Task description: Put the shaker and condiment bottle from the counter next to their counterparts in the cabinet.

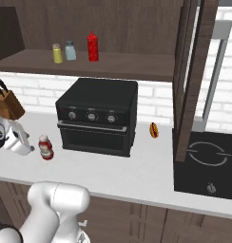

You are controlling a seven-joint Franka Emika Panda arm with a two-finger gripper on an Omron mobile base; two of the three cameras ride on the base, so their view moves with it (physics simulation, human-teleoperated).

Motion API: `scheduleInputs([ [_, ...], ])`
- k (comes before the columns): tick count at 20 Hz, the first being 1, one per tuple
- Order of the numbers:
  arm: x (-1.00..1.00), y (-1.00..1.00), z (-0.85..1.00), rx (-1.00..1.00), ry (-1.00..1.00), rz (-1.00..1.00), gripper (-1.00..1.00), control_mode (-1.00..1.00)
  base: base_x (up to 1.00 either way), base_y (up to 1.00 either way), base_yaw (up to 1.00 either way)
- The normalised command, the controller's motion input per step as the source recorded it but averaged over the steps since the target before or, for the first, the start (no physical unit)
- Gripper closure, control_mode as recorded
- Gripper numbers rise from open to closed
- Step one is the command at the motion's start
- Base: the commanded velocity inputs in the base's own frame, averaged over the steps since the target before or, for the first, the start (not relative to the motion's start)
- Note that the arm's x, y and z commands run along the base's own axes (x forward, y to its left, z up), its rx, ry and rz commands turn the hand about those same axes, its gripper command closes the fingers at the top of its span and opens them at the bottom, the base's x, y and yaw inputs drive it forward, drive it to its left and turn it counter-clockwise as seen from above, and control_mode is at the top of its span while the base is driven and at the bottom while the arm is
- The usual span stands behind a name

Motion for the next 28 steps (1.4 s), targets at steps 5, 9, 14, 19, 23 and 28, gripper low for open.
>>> scheduleInputs([
  [5, 0.23, 0.01, -0.08, 0.00, 0.00, -0.10, -1.00, -1.00, 0.00, 0.00, 0.00],
  [9, 0.13, 0.00, -0.19, 0.00, 0.00, -0.04, -1.00, -1.00, 0.00, 0.00, 0.00],
  [14, 0.13, 0.00, -0.15, 0.00, 0.00, -0.01, -1.00, -1.00, 0.00, 0.00, 0.00],
  [19, 0.13, 0.01, -0.06, 0.00, 0.00, -0.01, -1.00, -1.00, 0.00, 0.00, 0.00],
  [23, 0.13, 0.03, 0.00, 0.00, 0.00, 0.00, -1.00, -1.00, 0.00, 0.00, 0.00],
  [28, 0.11, 0.12, 0.00, 0.00, 0.00, -0.04, -1.00, -1.00, 0.00, 0.00, 0.00],
])
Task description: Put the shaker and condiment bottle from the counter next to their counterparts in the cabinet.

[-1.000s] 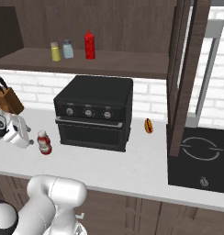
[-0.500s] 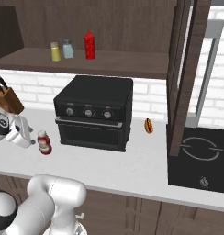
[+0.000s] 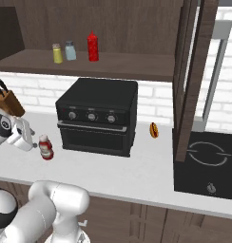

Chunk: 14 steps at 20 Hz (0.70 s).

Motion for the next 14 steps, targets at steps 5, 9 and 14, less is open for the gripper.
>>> scheduleInputs([
  [5, 0.10, 0.29, 0.00, 0.00, 0.00, -0.09, -1.00, -1.00, 0.00, 0.00, 0.00],
  [9, 0.12, 0.12, -0.03, 0.00, -0.03, -0.07, -1.00, -1.00, 0.00, 0.00, 0.00],
  [14, 0.14, 0.00, -0.12, 0.00, -0.02, -0.02, -1.00, -1.00, 0.00, 0.00, 0.00],
])
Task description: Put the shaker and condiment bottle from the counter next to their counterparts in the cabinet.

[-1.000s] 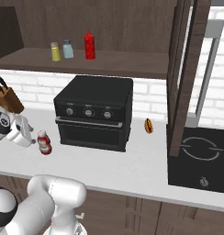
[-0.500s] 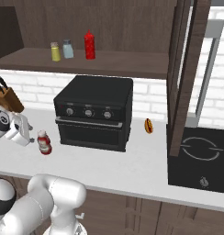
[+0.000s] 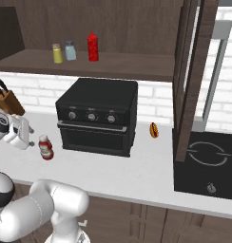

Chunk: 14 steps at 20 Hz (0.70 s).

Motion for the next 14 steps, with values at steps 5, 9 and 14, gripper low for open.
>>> scheduleInputs([
  [5, 0.14, 0.05, -0.24, 0.00, 0.00, -0.01, -1.00, -1.00, 0.00, 0.00, 0.00],
  [9, 0.16, 0.00, -0.18, 0.00, 0.00, 0.00, -1.00, -1.00, 0.00, 0.00, 0.00],
  [14, 0.01, 0.00, -0.08, 0.00, 0.00, 0.00, -1.00, -1.00, 0.00, 0.00, 0.00],
])
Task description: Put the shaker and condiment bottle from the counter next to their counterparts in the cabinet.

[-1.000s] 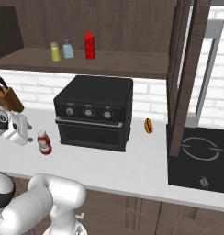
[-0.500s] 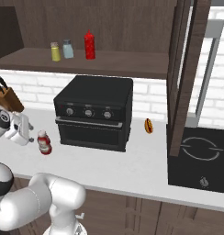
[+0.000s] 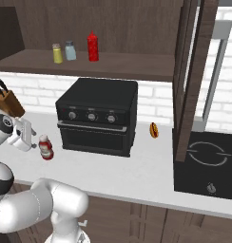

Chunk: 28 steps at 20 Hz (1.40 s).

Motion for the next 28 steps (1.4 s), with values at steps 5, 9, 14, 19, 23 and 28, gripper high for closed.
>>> scheduleInputs([
  [5, 0.00, 0.00, -0.04, 0.00, 0.00, 0.00, -1.00, -1.00, 0.00, 0.00, 0.00],
  [9, 0.00, 0.00, 0.00, 0.00, 0.00, -0.01, -1.00, -1.00, 0.00, 0.00, 0.00],
  [14, 0.00, 0.00, 0.00, 0.00, 0.00, -0.02, -1.00, -1.00, 0.00, 0.00, 0.00],
  [19, 0.00, 0.00, -0.02, 0.00, 0.00, -0.03, -1.00, -1.00, 0.00, 0.00, 0.00],
  [23, 0.07, 0.00, -0.10, 0.00, 0.00, -0.04, -1.00, -1.00, 0.00, 0.00, 0.00],
  [28, 0.14, 0.00, -0.13, 0.00, 0.00, -0.05, -1.00, -1.00, 0.00, 0.00, 0.00],
])
